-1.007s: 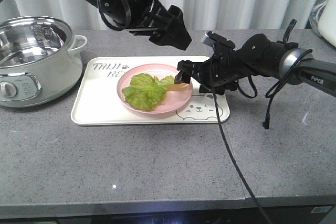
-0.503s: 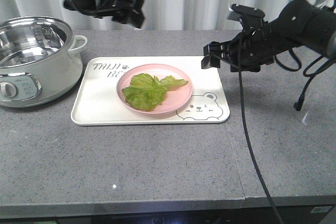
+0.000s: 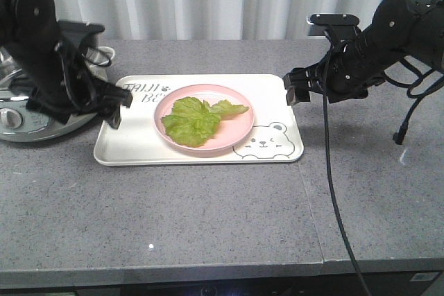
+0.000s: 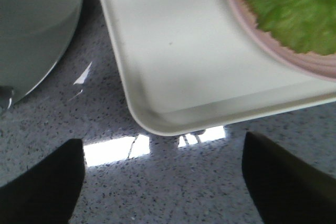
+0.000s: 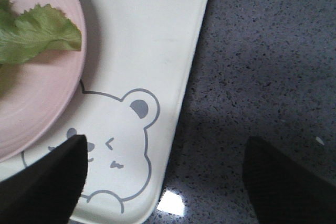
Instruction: Transfer vegetables to tray and serve
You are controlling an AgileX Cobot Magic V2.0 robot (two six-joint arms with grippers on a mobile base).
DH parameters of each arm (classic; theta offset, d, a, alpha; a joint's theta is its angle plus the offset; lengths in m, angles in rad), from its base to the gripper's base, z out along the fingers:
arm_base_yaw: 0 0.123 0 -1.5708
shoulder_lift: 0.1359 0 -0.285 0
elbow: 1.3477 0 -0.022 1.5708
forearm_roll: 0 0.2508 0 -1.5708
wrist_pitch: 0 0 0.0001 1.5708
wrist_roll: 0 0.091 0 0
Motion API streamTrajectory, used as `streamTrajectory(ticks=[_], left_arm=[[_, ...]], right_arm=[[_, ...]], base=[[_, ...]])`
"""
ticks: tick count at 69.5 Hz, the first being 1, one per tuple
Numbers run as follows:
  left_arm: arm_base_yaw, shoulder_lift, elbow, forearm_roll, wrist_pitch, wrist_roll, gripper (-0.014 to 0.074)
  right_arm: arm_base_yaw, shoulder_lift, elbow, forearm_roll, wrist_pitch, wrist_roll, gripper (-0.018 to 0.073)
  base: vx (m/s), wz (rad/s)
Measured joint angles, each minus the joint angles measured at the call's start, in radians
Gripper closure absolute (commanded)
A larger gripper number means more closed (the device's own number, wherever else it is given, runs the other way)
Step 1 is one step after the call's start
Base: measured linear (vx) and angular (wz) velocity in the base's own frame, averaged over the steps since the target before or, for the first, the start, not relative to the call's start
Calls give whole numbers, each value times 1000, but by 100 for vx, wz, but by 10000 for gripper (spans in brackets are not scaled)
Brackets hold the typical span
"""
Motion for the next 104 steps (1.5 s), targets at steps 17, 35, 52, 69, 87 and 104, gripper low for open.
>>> streamTrajectory(ticks=[17, 35, 52, 69, 87, 104], left_arm=[[35, 0, 168, 4, -147, -53, 18], [36, -2, 186, 4, -235, -91, 18], [36, -3, 189, 4, -296, -128, 18], [36, 12, 189, 4, -320, -144, 18], [36, 51, 190, 4, -350, -164, 18], [36, 53, 190, 4, -375, -165, 18]], right_arm=[[0, 0, 0, -64, 16, 45, -20], [0, 54, 2, -77, 16, 73, -20], [0, 86, 3, -73, 16, 80, -20], [0, 86, 3, -73, 16, 82, -20], [0, 86, 3, -73, 15, 82, -20], [0, 86, 3, -71, 15, 82, -20]], base=[[0, 0], [0, 0], [0, 0], [0, 0], [0, 0], [0, 0]])
